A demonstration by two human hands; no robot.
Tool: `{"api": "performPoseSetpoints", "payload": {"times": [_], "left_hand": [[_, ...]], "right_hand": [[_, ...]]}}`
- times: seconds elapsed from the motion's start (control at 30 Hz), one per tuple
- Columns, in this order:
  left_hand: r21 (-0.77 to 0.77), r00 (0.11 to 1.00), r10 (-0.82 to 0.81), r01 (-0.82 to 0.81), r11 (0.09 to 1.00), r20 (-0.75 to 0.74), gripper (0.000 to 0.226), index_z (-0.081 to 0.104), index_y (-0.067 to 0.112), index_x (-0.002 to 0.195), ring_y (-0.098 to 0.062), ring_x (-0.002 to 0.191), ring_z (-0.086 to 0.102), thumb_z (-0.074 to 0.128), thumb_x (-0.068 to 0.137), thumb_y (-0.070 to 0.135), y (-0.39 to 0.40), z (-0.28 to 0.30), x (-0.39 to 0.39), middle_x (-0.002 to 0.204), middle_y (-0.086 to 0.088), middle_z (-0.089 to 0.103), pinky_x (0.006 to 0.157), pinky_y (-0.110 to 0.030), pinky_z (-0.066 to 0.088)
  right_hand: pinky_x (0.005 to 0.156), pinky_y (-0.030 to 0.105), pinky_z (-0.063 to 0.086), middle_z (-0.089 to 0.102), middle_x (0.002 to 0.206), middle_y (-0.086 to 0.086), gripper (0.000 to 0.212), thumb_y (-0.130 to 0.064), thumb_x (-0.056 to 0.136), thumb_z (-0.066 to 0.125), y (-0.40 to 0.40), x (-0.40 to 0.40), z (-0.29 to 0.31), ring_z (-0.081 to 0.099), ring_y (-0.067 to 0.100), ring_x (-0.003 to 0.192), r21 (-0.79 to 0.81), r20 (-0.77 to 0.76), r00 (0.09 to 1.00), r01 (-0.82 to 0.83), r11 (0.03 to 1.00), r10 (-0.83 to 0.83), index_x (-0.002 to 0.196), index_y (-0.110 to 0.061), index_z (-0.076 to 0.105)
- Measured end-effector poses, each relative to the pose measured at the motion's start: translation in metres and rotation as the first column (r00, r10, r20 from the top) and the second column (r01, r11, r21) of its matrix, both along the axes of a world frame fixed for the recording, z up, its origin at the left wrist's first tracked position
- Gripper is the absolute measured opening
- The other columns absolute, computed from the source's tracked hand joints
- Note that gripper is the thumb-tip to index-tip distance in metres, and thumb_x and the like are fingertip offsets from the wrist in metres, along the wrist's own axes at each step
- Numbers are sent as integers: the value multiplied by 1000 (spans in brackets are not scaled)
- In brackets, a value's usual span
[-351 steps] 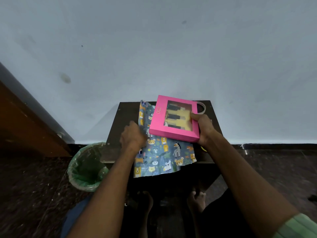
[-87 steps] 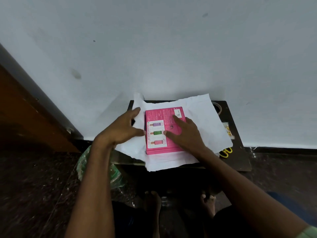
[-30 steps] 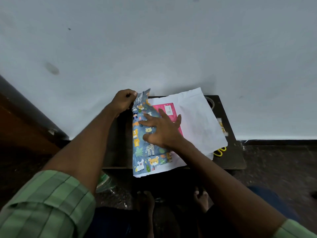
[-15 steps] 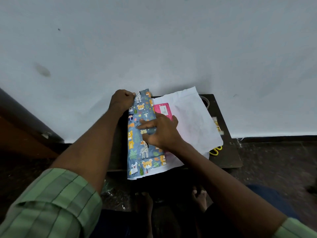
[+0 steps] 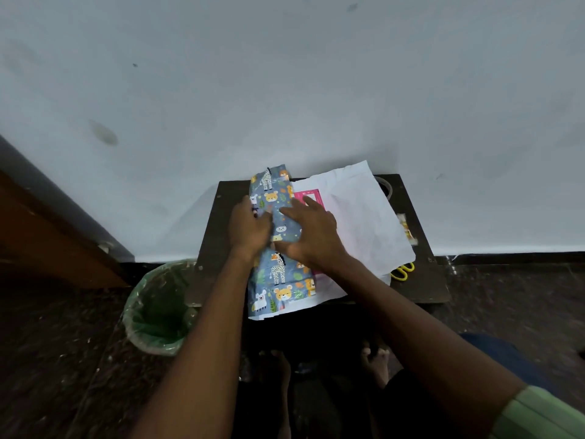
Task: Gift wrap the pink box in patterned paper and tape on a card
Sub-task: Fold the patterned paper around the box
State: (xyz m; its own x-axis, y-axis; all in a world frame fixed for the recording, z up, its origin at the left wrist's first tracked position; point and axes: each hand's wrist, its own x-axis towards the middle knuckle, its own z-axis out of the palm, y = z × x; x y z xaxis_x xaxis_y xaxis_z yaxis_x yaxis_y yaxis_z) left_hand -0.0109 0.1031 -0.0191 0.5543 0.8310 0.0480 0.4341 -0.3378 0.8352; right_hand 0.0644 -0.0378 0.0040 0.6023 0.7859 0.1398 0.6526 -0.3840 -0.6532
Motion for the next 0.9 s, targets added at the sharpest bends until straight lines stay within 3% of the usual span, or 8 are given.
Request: {"api": "performPoseSetpoints", "payload": {"times": [0.1, 0.2, 0.27, 0.37, 0.47, 0.57, 0.73, 0.9], "left_hand": [[96, 967, -95, 121, 988, -237, 58, 34, 12, 164, -36, 154, 35, 44, 110, 30, -11, 1, -2, 170, -19, 30, 123, -48, 35], [154, 936, -112, 171, 973, -333, 58, 22, 22, 170, -34, 161, 19, 35, 115, 33, -17, 7, -4, 178, -13, 4, 126, -52, 26], [180, 924, -113, 190, 965, -365, 57, 22, 24, 170, -34, 161, 20, 33, 115, 34, -18, 9, -6, 178, -11, 2, 125, -53, 26], [136, 926, -167, 224, 965, -338, 57, 23, 25, 169, -30, 162, 18, 36, 115, 33, -18, 12, -10, 179, -9, 1, 127, -47, 25], [29, 921, -253, 273, 961, -296, 61, 17, 24, 170, -29, 164, 10, 39, 114, 31, -21, 12, -19, 178, -10, -13, 129, -40, 23], [88, 881, -289, 344, 935, -375, 60, 9, 21, 170, -32, 164, -13, 32, 116, 32, -34, 5, -27, 175, -16, -19, 132, -39, 0], [223, 856, -295, 415, 882, -425, 59, 10, 15, 170, -29, 163, -19, 29, 116, 26, -35, -3, -26, 176, -19, -8, 130, -39, -15], [172, 833, -353, 458, 872, -426, 65, 18, 28, 169, -30, 163, -19, 25, 107, 43, -28, -5, -27, 178, -10, -3, 130, -45, -18]], "right_hand": [[103, 53, 47, 69, 126, -7, 68, -67, 65, 69, 2, 4, -7, 59, 29, 122, 40, 73, 997, 14, 999, -17, 119, -27, 74], [119, 46, 37, 70, 130, -2, 65, -62, 68, 77, -1, 6, -7, 61, 26, 124, 72, 52, 999, -3, 997, -1, 121, -23, 75], [128, 45, 19, 58, 150, 5, 79, -66, 67, 76, -4, 6, -5, 42, 24, 148, 20, 30, 999, 12, 1000, -12, 133, -24, 69], [130, 48, 2, 44, 160, 14, 94, -70, 62, 69, -7, 7, -1, 21, 26, 158, -33, -9, 1000, 16, 999, -16, 142, -21, 62], [124, 42, 24, 50, 154, 10, 99, -71, 59, 71, -13, 10, 6, 36, 28, 150, -8, -99, 993, 60, 998, -60, 143, -20, 60], [99, 25, 36, 49, 151, 2, 89, -50, 68, 92, -21, 16, 6, 51, 21, 135, 5, -166, 982, 91, 996, -89, 145, -20, 58], [112, 38, 45, 52, 149, 0, 90, -49, 70, 93, -24, 15, 8, 53, 20, 131, 4, -190, 978, 86, 996, -84, 147, -19, 56], [111, 32, 42, 52, 149, 3, 87, -38, 71, 95, -27, 16, 8, 51, 21, 134, 43, -251, 964, 106, 993, -92, 146, -16, 57]]}}
